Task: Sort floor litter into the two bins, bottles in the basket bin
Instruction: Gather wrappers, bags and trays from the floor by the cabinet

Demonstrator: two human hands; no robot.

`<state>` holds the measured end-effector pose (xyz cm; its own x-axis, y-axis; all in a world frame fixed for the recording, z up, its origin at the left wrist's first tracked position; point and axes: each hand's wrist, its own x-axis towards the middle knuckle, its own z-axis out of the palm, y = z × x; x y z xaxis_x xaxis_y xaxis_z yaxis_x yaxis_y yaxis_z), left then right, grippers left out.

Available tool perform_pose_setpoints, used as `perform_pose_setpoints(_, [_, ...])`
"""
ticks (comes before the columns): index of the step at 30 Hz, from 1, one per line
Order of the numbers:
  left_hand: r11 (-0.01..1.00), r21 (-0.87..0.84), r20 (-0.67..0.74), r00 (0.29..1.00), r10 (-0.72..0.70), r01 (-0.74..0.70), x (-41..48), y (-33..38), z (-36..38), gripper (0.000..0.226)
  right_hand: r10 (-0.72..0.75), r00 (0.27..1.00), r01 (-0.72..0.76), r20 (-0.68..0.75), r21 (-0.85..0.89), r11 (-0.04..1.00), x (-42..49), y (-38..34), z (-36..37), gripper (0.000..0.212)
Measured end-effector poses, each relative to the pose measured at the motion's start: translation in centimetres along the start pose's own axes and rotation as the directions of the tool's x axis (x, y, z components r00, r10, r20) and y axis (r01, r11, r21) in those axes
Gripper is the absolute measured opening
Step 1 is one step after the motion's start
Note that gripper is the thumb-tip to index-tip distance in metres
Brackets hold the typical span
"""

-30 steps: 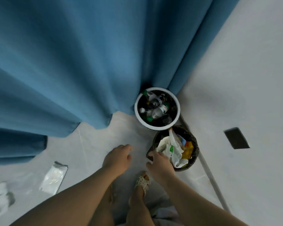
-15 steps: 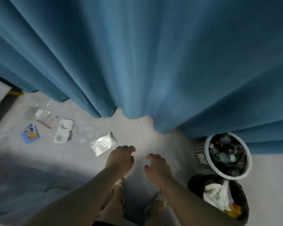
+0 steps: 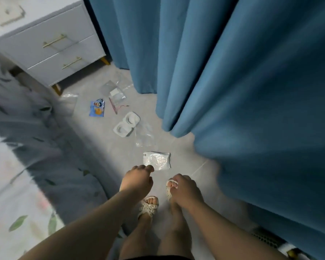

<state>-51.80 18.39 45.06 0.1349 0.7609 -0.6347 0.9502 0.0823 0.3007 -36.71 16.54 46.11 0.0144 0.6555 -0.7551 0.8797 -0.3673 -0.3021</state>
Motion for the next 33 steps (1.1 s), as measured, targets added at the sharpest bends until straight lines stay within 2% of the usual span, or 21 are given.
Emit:
perform_pose_setpoints(7, [0.963,-0.156,-0.014,0.975,-0.222,0.218,3.6,-3.3,0.8,0.039,-0.117,0.984,0.139,0.134,-0.168,0.976,7.0,-2.6,-0.8,0.032])
perform_pose_setpoints(16, [0.868,-0.306,0.038,0.916,-0.398,0.39,9.6,-6.8,5.1,0.039,-0.139,0.958,0.219,0.249,-0.33,0.918,17.8,-2.1,-0.6,0.037])
perform_pose_setpoints(28, [0.851,-0.344,0.093,0.916,-0.389,0.396,23.4,-12.7,18.8,0.042,-0.141,0.955,0.244,0.26,-0.422,0.873,35.4,0.6,10.8,0.048])
perform_pose_setpoints(33, [0.85,-0.347,0.082,0.916,-0.393,0.396,29.4,-15.1,24.7,0.043,-0.11,0.973,0.201,0.202,-0.517,0.832,42.1,3.0,16.0,0.05])
